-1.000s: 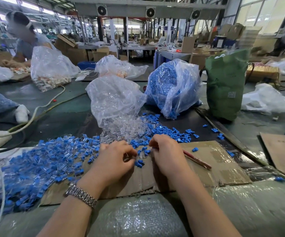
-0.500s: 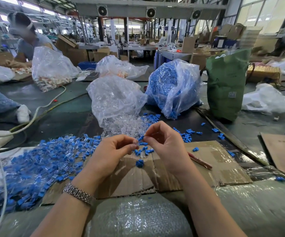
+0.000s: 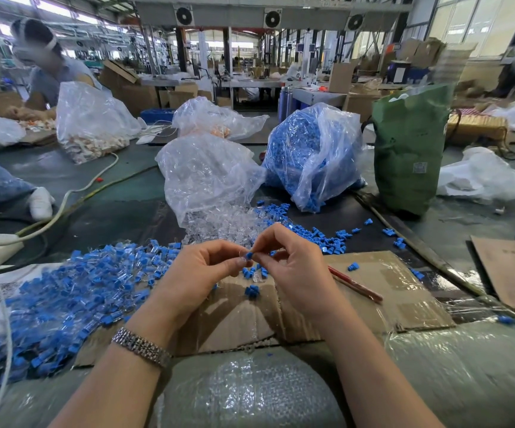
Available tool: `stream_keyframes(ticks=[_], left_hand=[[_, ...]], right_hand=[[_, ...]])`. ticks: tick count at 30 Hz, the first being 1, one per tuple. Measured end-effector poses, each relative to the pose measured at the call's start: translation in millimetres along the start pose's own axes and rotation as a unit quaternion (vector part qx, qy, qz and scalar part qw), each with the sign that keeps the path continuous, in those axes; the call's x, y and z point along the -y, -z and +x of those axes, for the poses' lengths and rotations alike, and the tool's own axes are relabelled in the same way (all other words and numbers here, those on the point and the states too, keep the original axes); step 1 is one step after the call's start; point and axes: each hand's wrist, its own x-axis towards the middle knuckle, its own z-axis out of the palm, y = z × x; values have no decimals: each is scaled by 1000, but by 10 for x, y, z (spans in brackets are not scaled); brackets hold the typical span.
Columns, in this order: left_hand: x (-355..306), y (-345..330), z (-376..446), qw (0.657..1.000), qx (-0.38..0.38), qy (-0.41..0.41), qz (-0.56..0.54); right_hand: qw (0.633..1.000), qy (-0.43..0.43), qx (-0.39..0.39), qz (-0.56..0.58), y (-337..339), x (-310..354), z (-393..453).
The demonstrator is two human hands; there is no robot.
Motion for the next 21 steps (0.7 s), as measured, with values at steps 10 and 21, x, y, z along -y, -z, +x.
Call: stream_keyframes(ticks=[10, 21], left_hand=[[55, 31, 29, 998, -42, 7, -38], [56, 61, 19, 997, -65, -9, -49]], right_hand=[[850, -287, 29, -441, 206, -123, 13], [806, -299, 129, -495, 304, -48, 125]])
